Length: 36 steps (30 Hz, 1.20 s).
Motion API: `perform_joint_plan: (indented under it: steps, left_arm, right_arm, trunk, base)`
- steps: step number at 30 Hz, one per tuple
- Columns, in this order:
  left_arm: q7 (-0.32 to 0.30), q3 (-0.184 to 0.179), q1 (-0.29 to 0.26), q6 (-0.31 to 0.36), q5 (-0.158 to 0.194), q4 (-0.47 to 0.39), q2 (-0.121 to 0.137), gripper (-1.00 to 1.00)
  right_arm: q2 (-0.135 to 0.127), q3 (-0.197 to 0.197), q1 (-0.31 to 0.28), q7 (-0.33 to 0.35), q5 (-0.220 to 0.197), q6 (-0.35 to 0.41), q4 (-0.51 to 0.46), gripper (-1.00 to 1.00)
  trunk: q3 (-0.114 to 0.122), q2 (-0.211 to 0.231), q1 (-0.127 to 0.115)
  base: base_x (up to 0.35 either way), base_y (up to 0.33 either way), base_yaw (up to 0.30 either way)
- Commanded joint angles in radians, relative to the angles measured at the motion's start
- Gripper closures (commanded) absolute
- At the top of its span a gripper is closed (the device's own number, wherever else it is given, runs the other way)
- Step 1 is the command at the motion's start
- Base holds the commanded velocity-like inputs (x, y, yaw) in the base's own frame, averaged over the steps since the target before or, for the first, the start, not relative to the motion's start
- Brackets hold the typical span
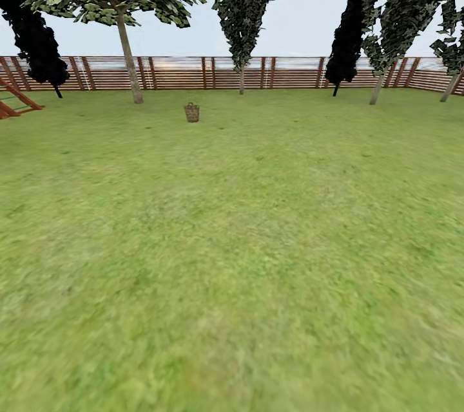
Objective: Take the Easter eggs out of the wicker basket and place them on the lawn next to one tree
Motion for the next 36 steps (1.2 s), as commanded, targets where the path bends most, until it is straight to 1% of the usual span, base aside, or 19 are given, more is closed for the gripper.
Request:
perform_joint_plan:
  steps: [1, 7, 10, 14, 31, 36]
  left_arm:
    - [-0.001, 0.000, 0.001, -0.001, 0.001, -0.001, 0.000, -1.00]
    - [0.000, 0.001, 0.001, 0.000, 0.001, -0.001, 0.002, -1.00]
    - [0.001, 0.009, 0.001, 0.000, 0.001, -0.001, 0.013, -1.00]
    - [0.001, 0.014, 0.001, 0.000, 0.001, -0.001, 0.018, -1.00]
    - [0.001, 0.015, 0.001, 0.000, 0.001, -0.001, 0.020, -1.00]
    - [0.001, 0.016, 0.001, 0.000, 0.001, -0.001, 0.021, -1.00]
  right_arm:
    - [0.000, 0.000, 0.000, -0.001, 0.005, -0.003, 0.001, -1.00]
    - [0.000, 0.000, 0.000, -0.001, 0.005, -0.004, 0.001, -1.00]
    - [0.000, 0.000, 0.000, -0.001, 0.005, -0.004, 0.001, -1.00]
    - [0.000, 0.000, 0.000, -0.001, 0.005, -0.004, 0.001, -1.00]
    - [0.000, -0.001, 0.000, -0.003, 0.005, -0.005, 0.001, -1.00]
    - [-0.001, 0.000, 0.000, -0.003, 0.005, -0.004, 0.001, -1.00]
  trunk:
    - [-0.001, 0.000, 0.000]
    - [-0.001, 0.000, 0.000]
    - [-0.001, 0.000, 0.000]
    - [-0.001, 0.000, 0.000]
    - [-0.001, 0.000, 0.000]
    - [-0.001, 0.000, 0.000]
  base:
    - [0.000, 0.000, 0.000]
    - [0.014, 0.000, 0.000]
    - [0.234, 0.000, 0.000]
    - [0.309, 0.000, 0.050]
    - [0.333, 0.000, 0.272]
    - [0.334, 0.000, 0.121]
